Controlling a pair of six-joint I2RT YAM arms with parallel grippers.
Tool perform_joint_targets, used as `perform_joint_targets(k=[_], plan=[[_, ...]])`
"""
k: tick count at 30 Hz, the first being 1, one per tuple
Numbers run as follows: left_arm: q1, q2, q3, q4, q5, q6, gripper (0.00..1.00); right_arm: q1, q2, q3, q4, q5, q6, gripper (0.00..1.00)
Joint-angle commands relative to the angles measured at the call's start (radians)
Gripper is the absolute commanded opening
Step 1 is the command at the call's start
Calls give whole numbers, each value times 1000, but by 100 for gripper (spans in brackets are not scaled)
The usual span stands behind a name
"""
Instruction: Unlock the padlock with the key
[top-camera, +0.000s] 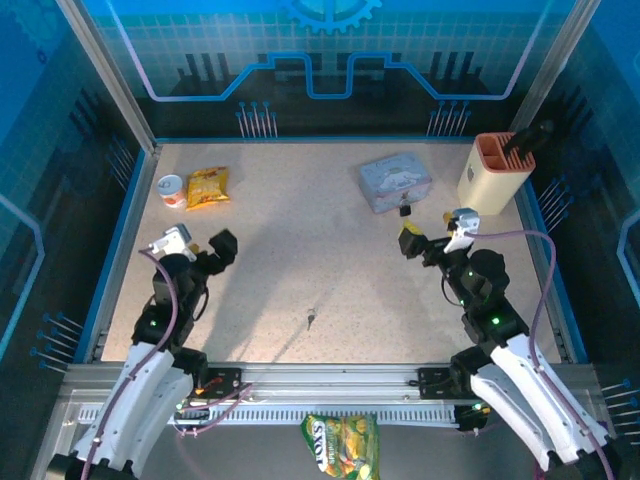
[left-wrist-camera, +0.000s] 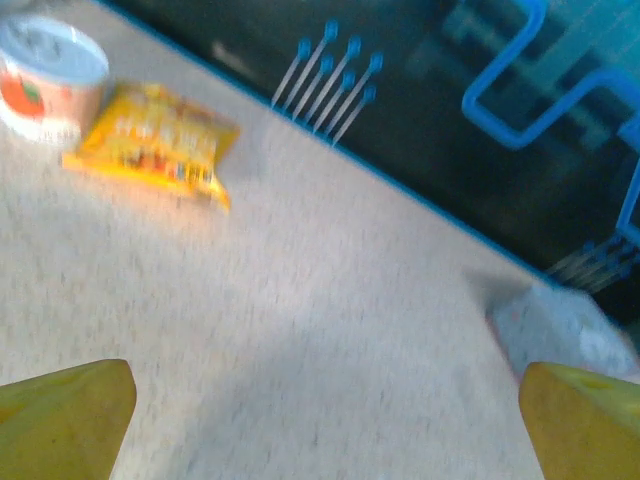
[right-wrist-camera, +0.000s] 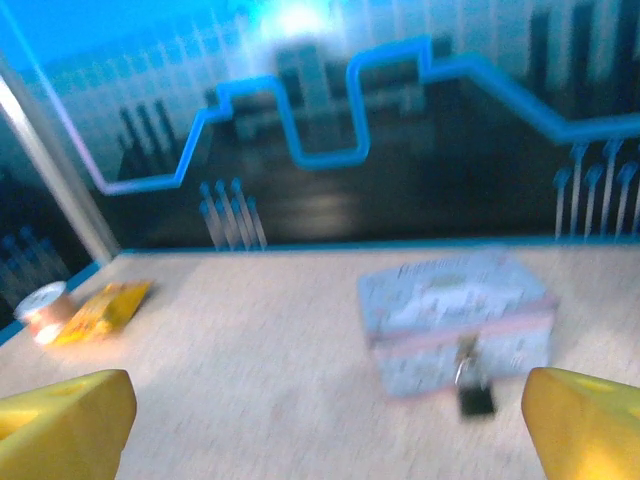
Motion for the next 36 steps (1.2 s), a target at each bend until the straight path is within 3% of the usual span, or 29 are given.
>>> perform_joint_targets(k=[1, 5, 7, 12, 16, 24, 33, 36], plan=[[-3, -7, -26, -105, 205, -20, 99, 7, -29, 13, -294, -141, 119, 100], [-45, 38, -34, -75, 319, 15, 99, 113, -6, 37, -420, -139, 156, 100], [-94, 66, -26, -62, 323, 40, 99, 188, 22, 47, -443, -98, 180, 99], [-235, 92, -42, -8, 223, 131, 99, 379, 166, 77, -438, 23, 229, 93], [-249, -11, -102, 17, 153, 141, 99, 497, 301, 131, -458, 132, 241, 92], [-250, -172, -122, -58, 119, 115, 99, 573, 600, 277, -461, 69, 267, 86], [-249, -292, -131, -167, 3, 61, 99, 676, 992, 580, -597, 16, 238, 81], [-249, -319, -124, -200, -20, 59, 99, 696, 1084, 634, -586, -32, 228, 75]])
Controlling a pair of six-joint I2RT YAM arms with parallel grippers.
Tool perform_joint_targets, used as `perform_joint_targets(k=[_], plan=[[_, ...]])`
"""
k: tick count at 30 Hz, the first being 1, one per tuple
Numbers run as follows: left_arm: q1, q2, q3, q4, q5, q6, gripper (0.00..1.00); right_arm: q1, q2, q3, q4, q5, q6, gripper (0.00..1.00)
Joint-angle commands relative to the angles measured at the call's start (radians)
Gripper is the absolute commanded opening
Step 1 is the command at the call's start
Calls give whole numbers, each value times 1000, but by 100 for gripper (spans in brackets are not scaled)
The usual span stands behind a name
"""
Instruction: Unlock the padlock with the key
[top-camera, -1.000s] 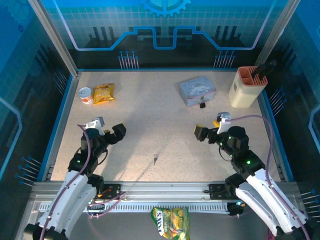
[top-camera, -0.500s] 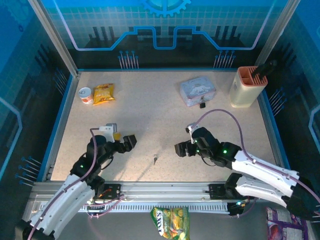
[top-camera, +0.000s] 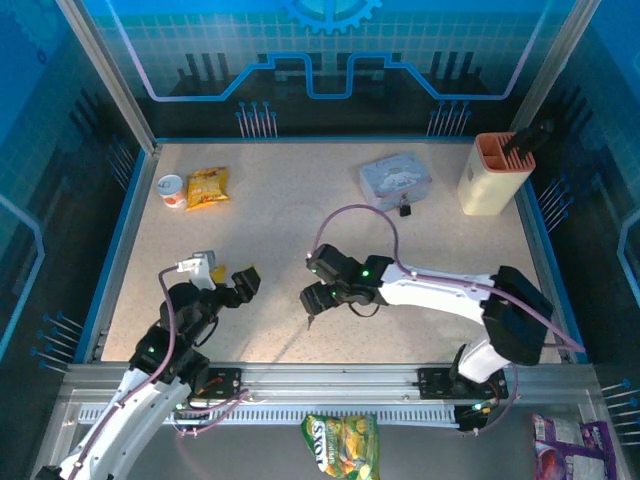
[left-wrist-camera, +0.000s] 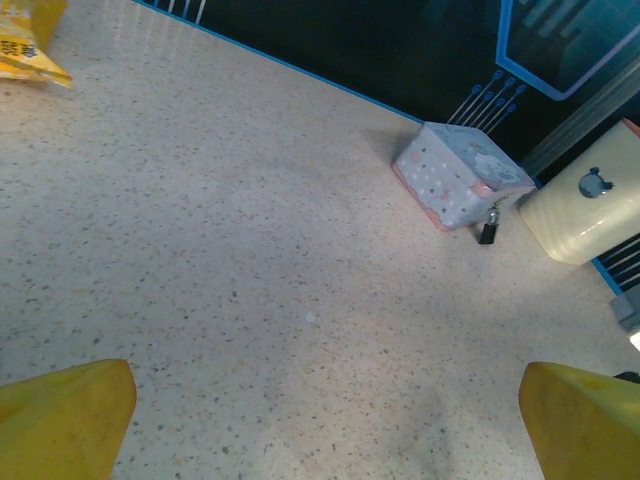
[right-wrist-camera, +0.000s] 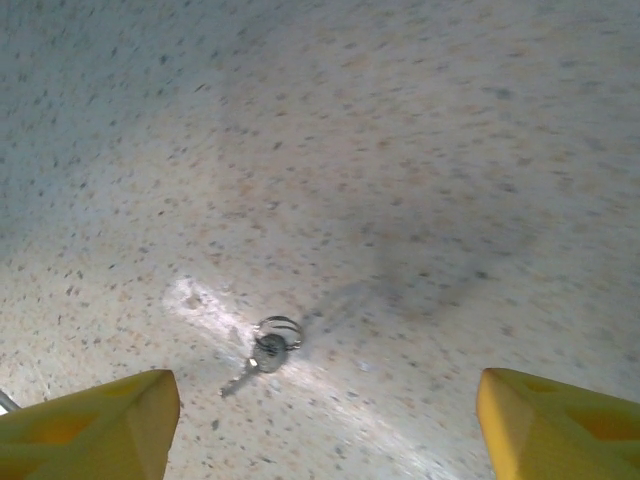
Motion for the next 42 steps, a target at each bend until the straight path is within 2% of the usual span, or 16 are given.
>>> perform_joint_targets(k=[1, 7, 16, 26, 33, 42], plan=[[-4, -32, -9, -58, -59, -19, 99, 24, 87, 60, -44, -74, -15, 72], [-6, -44, 16, -112, -95, -20, 99, 47, 217, 139, -76, -126, -9, 61], [-5, -52, 29, -134, -95, -27, 99, 60, 306, 194, -123, -118, 5, 43], [-6, -64, 30, -141, -95, -27, 99, 86, 356, 246, -200, -42, 28, 41], [-4, -65, 30, -141, -98, -26, 99, 104, 388, 290, -282, 32, 41, 36], [-5, -64, 24, -137, -103, -25, 99, 122, 393, 283, -278, 32, 66, 29]])
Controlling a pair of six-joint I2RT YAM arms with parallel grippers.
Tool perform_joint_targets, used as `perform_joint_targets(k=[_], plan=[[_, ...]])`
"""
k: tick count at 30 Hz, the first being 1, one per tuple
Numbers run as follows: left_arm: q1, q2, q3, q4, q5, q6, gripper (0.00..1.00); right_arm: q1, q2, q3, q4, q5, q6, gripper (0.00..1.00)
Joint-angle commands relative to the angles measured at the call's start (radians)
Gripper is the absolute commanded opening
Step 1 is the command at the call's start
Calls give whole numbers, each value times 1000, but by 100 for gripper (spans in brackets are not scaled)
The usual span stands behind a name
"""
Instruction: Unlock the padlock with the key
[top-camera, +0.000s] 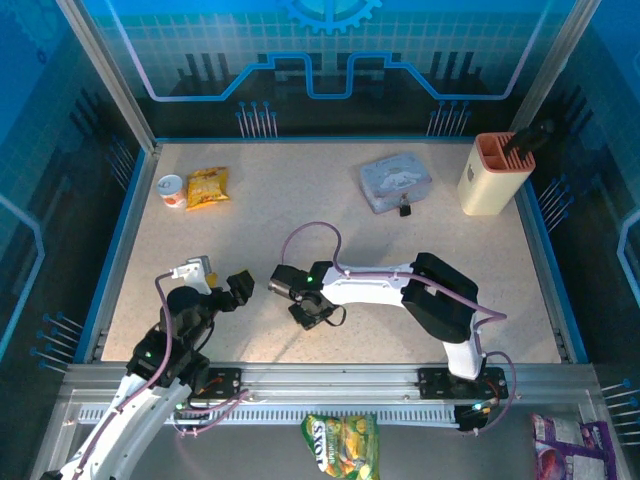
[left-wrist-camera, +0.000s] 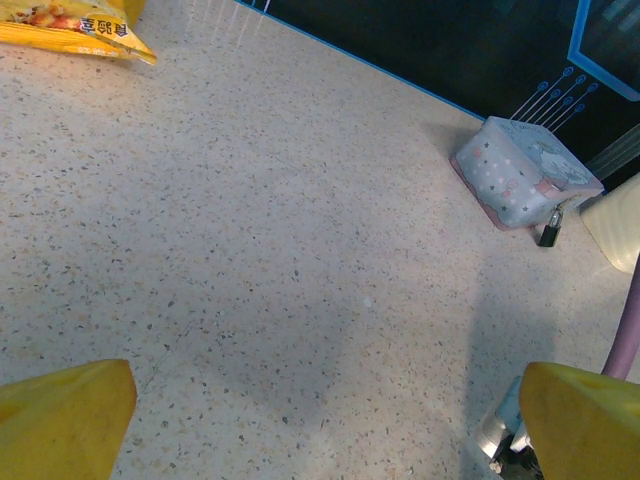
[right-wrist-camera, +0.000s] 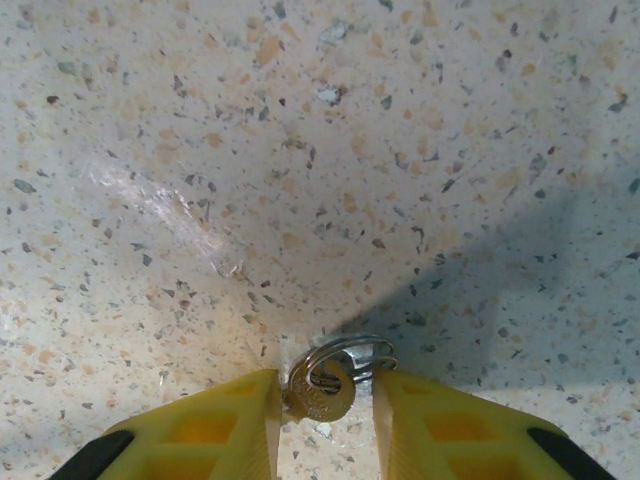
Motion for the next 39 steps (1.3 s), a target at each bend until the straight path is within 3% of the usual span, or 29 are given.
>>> perform_joint_targets(k=[1, 8, 13, 18, 21, 34, 39], plan=[[-5, -12, 24, -17, -24, -1, 99, 23, 21, 14, -32, 17, 29, 28], [-6, -13, 17, -11, -26, 0, 99, 28, 30, 4, 8, 4, 70, 23], [-5, -12, 15, -12, -31, 1, 99, 27, 16, 1, 12, 13, 118, 34], [-4, -12, 15, -12, -30, 1, 99, 27, 4, -14, 25, 20, 137, 36], [-5, -12, 14, -11, -26, -2, 99, 26, -4, -34, 85, -38, 152, 40], [-6, -12, 15, -12, -22, -4, 99, 14, -19, -67, 178, -53, 201, 43], [-5, -13, 15, -11, -23, -2, 99, 24, 33, -5, 105, -8, 164, 43]])
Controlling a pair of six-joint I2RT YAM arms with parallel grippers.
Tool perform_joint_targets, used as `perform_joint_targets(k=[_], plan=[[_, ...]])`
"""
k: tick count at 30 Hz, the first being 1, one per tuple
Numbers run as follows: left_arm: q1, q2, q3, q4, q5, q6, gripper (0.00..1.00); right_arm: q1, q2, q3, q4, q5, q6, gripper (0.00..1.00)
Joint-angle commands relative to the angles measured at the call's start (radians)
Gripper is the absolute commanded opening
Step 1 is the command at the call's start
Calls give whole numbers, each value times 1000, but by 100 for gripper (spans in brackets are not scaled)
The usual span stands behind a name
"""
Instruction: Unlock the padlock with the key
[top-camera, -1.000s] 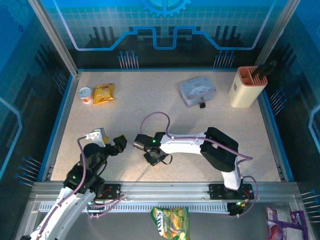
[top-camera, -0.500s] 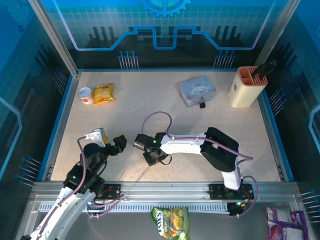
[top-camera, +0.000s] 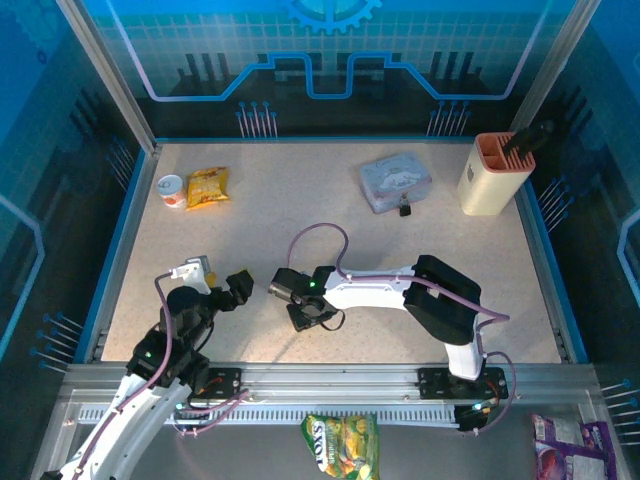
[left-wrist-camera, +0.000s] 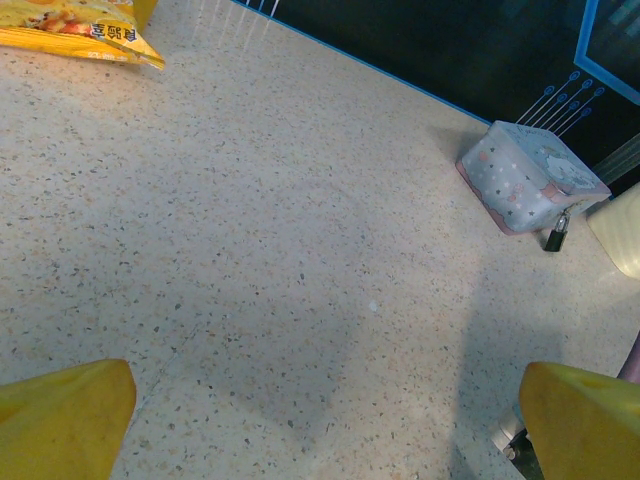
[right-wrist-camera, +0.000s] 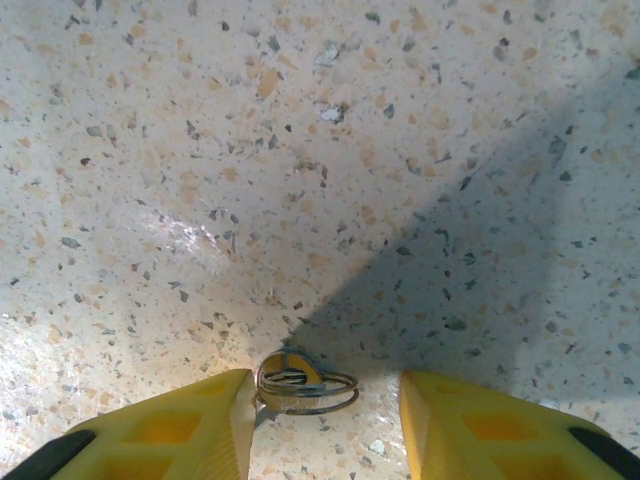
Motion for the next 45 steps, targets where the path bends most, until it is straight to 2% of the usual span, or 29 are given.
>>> perform_joint_targets(k=[1, 9, 25, 36, 40, 45], plan=[[-5, -13, 15, -12, -10, -2, 99, 16, 60, 54, -6, 8, -21, 43], [-5, -13, 13, -9, -11, -1, 99, 28, 123, 125, -74, 45, -49, 41], [-5, -12, 9, -2, -8, 1, 99, 29, 90, 109, -63, 76, -66, 18], [-6, -1, -5, 23, 0, 1, 99, -1, -37, -21, 83, 35, -18, 1], [-5, 25, -8, 48, 15, 6, 99, -20, -109, -101, 165, 37, 17, 0], [-5, 117, -17, 149, 113, 31, 99, -46, -275, -247, 334, 69, 61, 0]])
